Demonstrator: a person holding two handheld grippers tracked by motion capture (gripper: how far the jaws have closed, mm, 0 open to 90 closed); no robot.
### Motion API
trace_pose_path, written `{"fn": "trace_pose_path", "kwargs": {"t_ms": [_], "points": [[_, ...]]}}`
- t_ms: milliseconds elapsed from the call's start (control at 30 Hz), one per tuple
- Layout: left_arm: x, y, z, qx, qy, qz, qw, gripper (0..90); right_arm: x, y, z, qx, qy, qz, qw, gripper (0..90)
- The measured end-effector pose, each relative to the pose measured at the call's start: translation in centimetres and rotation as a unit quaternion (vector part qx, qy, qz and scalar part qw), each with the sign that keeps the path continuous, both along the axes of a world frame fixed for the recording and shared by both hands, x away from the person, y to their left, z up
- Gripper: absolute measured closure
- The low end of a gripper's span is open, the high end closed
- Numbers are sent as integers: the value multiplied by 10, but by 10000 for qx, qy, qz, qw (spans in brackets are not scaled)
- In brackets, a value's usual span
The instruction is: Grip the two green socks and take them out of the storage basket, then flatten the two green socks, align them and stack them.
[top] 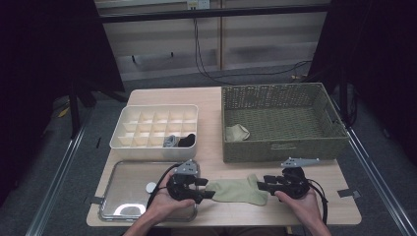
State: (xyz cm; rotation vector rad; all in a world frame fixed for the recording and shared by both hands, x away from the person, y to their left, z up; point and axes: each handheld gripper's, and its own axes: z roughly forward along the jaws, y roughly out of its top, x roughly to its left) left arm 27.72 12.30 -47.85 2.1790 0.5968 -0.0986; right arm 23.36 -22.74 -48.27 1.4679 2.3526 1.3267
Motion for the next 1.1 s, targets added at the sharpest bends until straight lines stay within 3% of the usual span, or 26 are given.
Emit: {"fn": "trace_pose_path", "kwargs": {"t_ms": [167,233,300,500,833,933,1100], "points": [[1,8,3,-51,-65,223,9997,330,0,3,6,100,-84,31,9999,513],[2,14,4,-30,-35,399,9992,228,2,4,8,158,-102,33,9998,481],[2,16,4,-4,3,453,9990,185,4,4,10,163,-101,25,9998,464],[5,29,8,-101,23,618,9980,110,12,3,18,253,-212,-67,9994,443],[-4,52,11,-31,-185,579,9981,93,20,6,26,306,-327,-87,9990,432],[-9,64,9,125,-260,589,9978,86,22,9,35,318,-410,-19,9987,430],[-9,75,9,116,-284,721,9969,85,29,13,47,265,-500,117,9983,439]]}}
